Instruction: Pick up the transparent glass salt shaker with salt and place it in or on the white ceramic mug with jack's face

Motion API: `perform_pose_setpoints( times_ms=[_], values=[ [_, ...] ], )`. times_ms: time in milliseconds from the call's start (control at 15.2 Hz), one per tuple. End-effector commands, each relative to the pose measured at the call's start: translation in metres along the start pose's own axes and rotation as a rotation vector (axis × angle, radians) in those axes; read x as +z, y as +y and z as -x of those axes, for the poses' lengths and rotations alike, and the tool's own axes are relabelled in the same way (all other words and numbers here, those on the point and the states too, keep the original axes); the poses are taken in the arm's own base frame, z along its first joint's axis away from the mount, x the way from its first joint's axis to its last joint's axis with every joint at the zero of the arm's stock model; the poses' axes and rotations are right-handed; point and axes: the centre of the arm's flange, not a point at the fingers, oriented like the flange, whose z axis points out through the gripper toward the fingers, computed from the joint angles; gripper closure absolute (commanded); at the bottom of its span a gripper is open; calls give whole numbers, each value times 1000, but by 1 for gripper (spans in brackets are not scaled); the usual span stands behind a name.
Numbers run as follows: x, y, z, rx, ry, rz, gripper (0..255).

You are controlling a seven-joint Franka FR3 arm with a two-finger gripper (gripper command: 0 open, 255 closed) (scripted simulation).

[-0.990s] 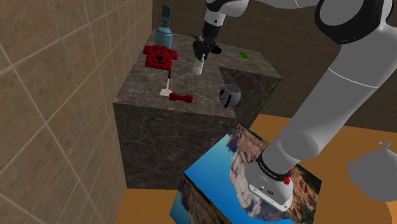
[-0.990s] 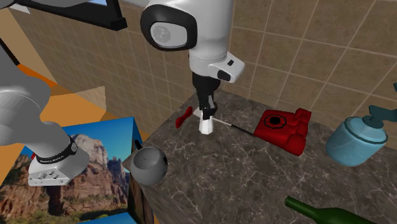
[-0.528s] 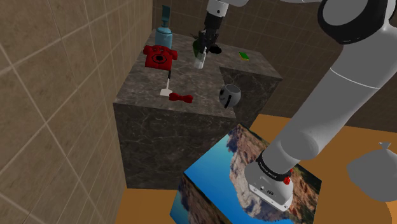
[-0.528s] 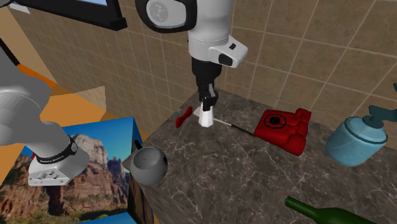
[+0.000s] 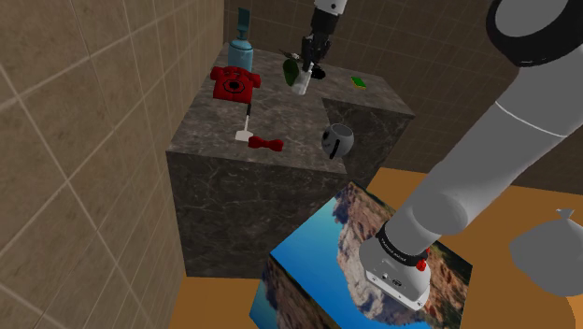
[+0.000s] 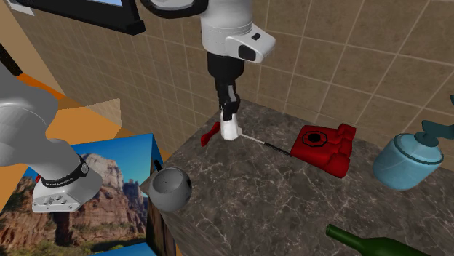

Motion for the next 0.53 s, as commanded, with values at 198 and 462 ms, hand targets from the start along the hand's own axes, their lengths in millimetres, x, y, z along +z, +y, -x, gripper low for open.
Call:
perform_pose_setpoints(
  times_ms=[198,462],
  values=[
    [-13,7,64,0,0,0,255],
    [-24,15,115,0,0,0,255]
  ],
)
